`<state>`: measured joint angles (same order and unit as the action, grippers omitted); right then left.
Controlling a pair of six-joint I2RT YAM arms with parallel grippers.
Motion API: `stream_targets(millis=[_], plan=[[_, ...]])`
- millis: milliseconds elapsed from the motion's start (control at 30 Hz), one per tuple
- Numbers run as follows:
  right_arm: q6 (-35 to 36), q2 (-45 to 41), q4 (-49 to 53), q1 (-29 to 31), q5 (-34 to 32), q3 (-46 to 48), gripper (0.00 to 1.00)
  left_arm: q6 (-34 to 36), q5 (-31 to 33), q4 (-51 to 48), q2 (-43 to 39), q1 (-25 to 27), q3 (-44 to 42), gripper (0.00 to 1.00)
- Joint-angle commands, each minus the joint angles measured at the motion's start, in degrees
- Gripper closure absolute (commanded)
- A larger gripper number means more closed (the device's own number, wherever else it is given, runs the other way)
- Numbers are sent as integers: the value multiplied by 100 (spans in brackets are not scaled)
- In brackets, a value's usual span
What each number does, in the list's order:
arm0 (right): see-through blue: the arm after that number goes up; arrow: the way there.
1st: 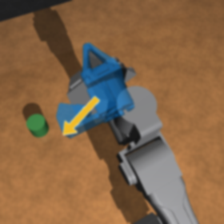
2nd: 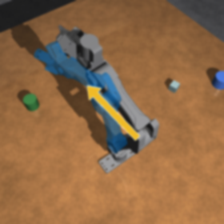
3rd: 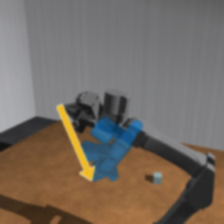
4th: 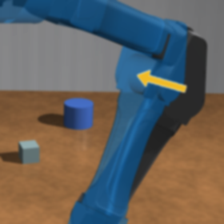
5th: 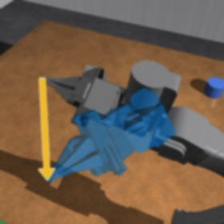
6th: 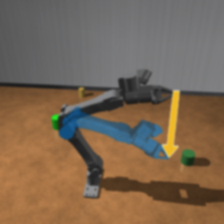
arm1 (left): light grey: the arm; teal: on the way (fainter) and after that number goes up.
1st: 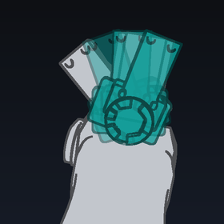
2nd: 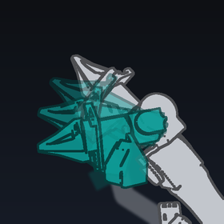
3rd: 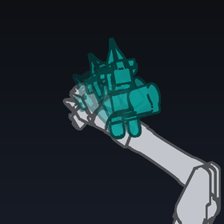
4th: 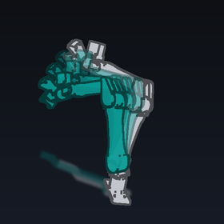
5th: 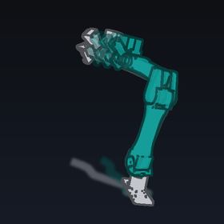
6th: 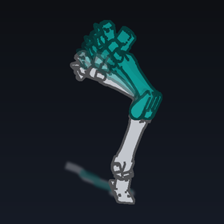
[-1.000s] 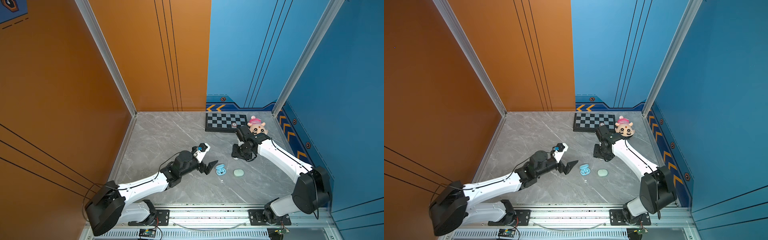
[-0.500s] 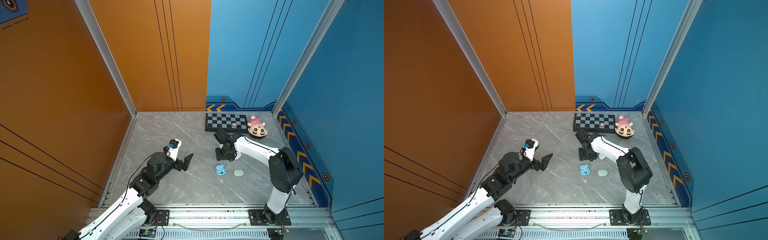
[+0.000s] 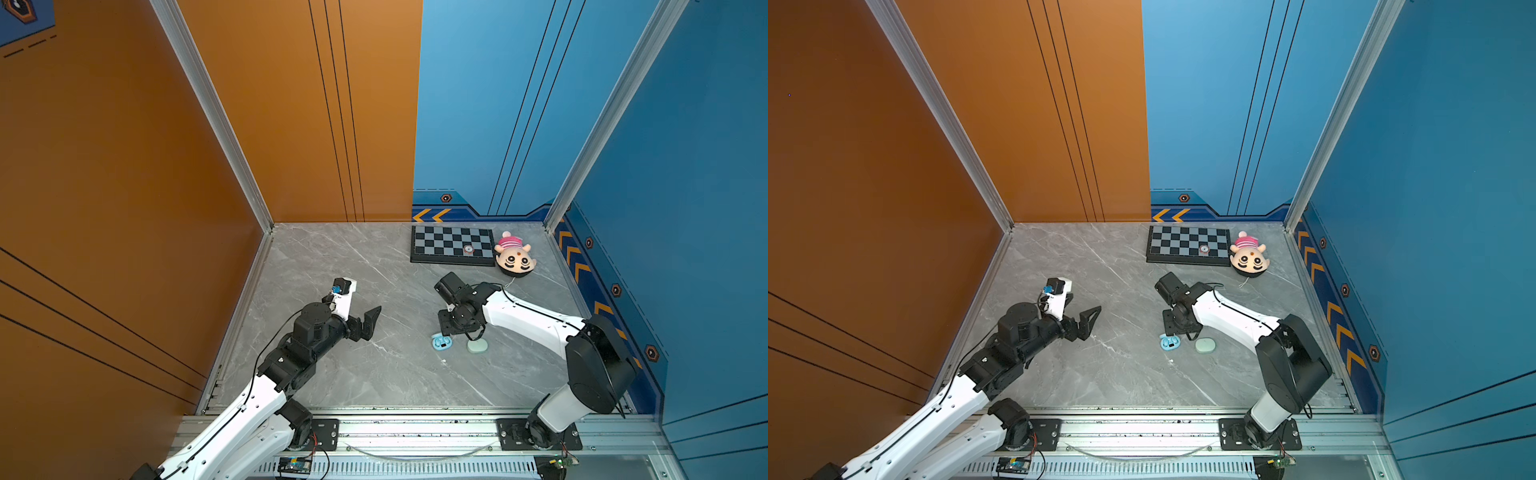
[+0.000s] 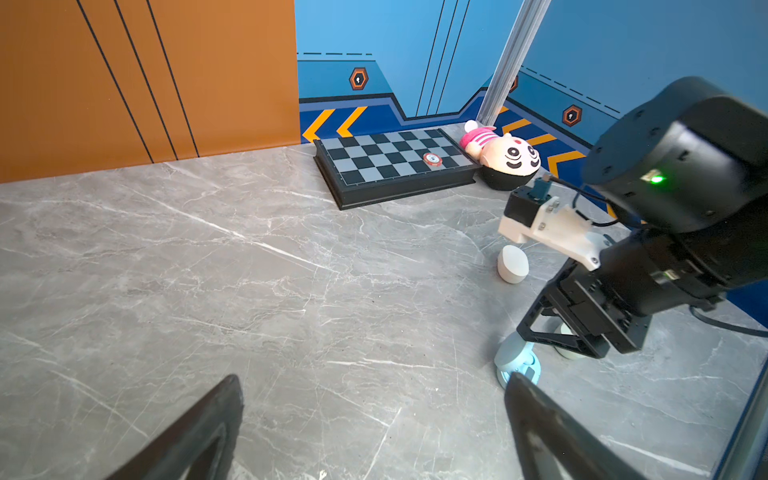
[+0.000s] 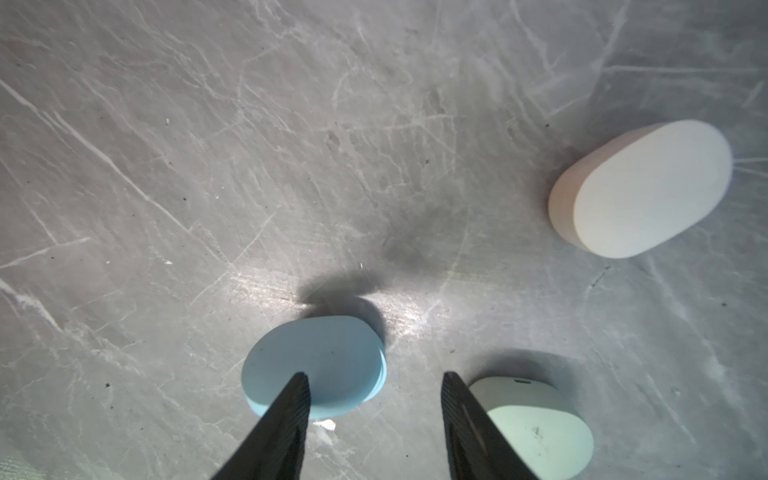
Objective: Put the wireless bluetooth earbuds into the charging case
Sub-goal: 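Open the left gripper and lift away while the right gripper moves over the case, then press the case lid down with the right gripper to close it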
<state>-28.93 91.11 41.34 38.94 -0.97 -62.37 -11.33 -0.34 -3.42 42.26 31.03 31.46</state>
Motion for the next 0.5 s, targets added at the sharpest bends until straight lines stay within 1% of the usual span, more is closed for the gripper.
stream_targets(millis=[0, 67, 167, 300, 467], plan=[[27, -272, -173, 39, -131, 169, 46, -349, 200, 111, 119, -141, 35, 2], [56, -363, -253, 10, -72, 248, 46, -490, 255, 116, 189, -234, 62, 2], [89, -278, -359, -85, 121, 272, 46, -623, 215, 164, 259, -372, 88, 2], [71, -146, -535, -107, 314, 7, 46, -660, 132, 167, 300, -475, 130, 2], [-75, 10, -689, -133, 274, -244, 46, -708, 138, 143, 300, -515, 158, 2]])
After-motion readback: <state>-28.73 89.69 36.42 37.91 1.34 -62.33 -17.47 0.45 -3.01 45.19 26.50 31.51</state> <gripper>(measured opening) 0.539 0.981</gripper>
